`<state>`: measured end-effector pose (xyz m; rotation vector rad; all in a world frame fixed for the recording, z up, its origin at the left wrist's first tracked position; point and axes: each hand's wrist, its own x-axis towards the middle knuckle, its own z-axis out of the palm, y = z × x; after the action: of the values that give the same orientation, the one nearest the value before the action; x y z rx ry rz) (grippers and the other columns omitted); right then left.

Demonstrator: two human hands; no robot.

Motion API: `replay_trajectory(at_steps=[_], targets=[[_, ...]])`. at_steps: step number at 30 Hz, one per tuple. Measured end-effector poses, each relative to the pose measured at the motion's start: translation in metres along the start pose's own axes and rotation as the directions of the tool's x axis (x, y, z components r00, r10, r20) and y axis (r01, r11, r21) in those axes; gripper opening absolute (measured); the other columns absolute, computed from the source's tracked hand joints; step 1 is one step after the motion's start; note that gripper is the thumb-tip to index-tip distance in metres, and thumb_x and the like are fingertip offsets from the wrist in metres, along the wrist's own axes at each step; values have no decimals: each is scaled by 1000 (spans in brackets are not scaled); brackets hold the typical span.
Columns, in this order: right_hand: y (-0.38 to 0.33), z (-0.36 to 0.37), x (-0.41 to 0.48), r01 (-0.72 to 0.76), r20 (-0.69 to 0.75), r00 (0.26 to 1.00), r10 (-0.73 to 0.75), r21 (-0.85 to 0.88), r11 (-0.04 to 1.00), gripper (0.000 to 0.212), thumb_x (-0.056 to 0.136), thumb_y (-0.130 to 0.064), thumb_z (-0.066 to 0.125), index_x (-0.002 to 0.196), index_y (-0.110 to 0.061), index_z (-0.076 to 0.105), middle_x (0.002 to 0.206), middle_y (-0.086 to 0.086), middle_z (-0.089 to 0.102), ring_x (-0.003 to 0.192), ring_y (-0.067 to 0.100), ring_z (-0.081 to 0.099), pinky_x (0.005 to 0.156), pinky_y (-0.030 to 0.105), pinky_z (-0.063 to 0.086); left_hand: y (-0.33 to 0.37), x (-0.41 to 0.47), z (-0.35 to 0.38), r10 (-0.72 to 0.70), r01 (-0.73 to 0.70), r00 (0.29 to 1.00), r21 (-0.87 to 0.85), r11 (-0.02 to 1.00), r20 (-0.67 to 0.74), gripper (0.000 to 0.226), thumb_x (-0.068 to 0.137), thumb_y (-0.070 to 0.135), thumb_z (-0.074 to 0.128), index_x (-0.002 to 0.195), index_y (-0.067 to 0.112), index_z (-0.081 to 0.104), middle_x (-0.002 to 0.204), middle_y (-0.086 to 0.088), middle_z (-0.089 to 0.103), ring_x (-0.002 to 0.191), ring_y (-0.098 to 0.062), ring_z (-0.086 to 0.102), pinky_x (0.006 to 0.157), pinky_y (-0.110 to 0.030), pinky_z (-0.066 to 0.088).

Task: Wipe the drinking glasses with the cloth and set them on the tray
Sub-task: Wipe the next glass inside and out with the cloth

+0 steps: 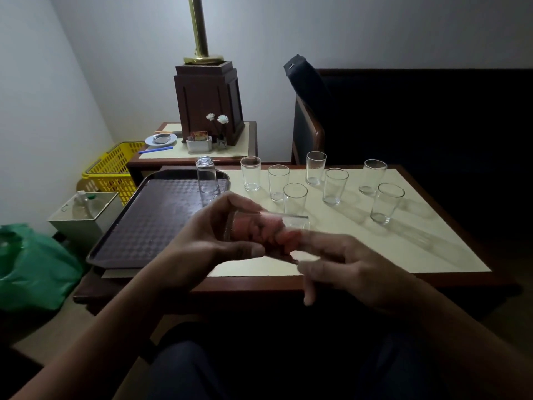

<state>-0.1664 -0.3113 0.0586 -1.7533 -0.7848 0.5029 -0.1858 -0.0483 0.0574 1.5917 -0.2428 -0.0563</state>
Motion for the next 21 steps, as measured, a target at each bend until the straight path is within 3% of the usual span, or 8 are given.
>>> replay_trajectory(at_steps=[2,5,7,10,12,16,18,21], targets=[[3,-8,3,141,-180,959,-220,-371,918,42,102,-20,68,142,-31,65,110,-16,78,86,7,74,80,21,57,-2,2,1,-97,93,995,-111,989,-33,55,77,11,80,126,1,58,120,-25,66,94,-29,72,75,-32,60],[19,-14,5,271,10,913,-407,-760,590,70,99,-25,71,157,-45,39,167,-23,36,139,8,55,108,30,53,-3,3,4,-212,205,977,-238,949,-1,58,85,23,69,133,-6,54,117,-29,68,86,-26,72,67,-26,59],[21,-10,2,227,50,966,-255,-640,734,89,98,-21,74,159,-61,21,169,-33,24,141,3,52,111,27,50,-5,2,7,-168,171,985,-239,956,35,57,84,16,70,132,-7,51,113,-26,69,88,-30,73,70,-29,60],[13,1,-3,9,55,998,4,-247,969,88,98,-17,75,158,-61,26,126,-30,65,98,4,73,86,24,59,-10,0,10,26,-23,999,-89,996,37,55,77,-6,82,124,-1,52,123,-24,65,106,-40,71,87,-44,62],[4,7,-1,-61,10,998,62,-38,997,69,101,-16,69,155,-49,41,94,-17,78,72,10,73,71,24,59,-10,0,10,155,-157,988,119,980,25,56,69,-3,86,116,4,56,124,-8,67,113,-30,70,89,-41,61],[7,7,5,-117,-93,986,140,220,969,40,105,-13,59,141,-32,58,59,-10,67,46,8,55,48,20,46,-10,1,11,256,-262,964,374,890,66,61,68,14,92,120,16,60,128,5,66,118,-20,66,88,-34,60],[7,5,4,-117,-108,984,145,231,966,37,104,-13,60,136,-30,64,63,-11,70,48,10,58,48,22,47,-14,1,10,174,-161,985,411,897,5,74,67,25,95,130,24,56,127,5,65,109,-20,70,83,-31,61],[10,4,4,0,-242,970,-2,-9,1000,39,103,-7,64,136,-28,69,100,-12,79,73,10,72,66,31,60,-13,3,13,-247,248,961,11,969,127,81,73,49,89,141,24,52,126,-8,66,84,-25,71,68,-30,60]])
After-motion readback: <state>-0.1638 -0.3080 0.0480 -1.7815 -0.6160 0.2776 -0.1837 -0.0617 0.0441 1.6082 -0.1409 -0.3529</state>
